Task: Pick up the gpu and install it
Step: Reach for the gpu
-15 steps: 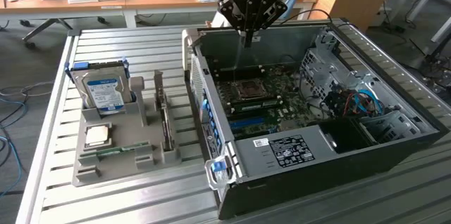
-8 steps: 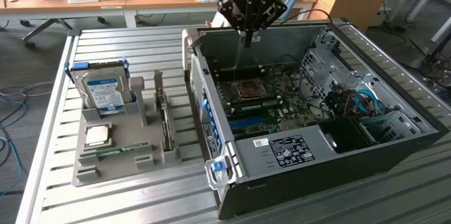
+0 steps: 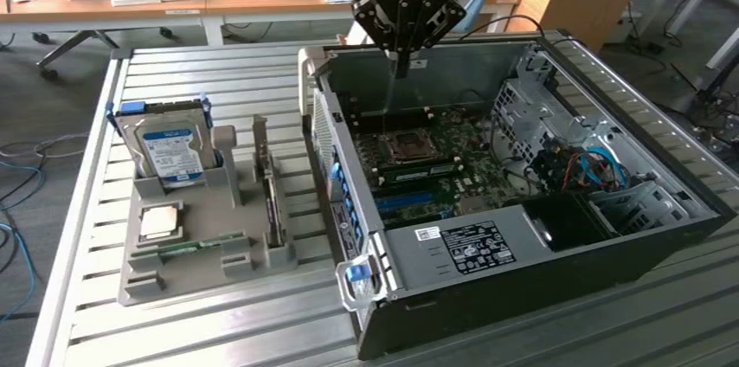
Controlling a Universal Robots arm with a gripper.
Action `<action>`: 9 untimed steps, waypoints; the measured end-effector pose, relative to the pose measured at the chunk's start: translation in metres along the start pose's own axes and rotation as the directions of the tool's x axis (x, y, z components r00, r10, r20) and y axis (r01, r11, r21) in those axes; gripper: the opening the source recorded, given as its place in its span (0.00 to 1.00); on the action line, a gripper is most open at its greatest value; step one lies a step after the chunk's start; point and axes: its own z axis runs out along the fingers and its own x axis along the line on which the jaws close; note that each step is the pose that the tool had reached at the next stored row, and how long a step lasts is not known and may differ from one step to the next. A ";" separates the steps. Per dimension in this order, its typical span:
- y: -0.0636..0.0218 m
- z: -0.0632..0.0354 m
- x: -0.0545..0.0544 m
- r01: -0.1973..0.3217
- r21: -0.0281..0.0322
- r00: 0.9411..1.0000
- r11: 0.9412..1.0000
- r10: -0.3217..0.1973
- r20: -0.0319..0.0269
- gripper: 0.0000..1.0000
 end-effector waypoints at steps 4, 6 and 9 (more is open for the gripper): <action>-0.0004 -0.0001 0.005 0.000 0.000 1.000 1.000 0.000 0.000 0.11; -0.0005 -0.0002 0.007 0.000 0.000 1.000 1.000 0.000 0.000 0.11; -0.0009 -0.0003 0.012 0.000 0.000 1.000 1.000 0.000 0.000 0.11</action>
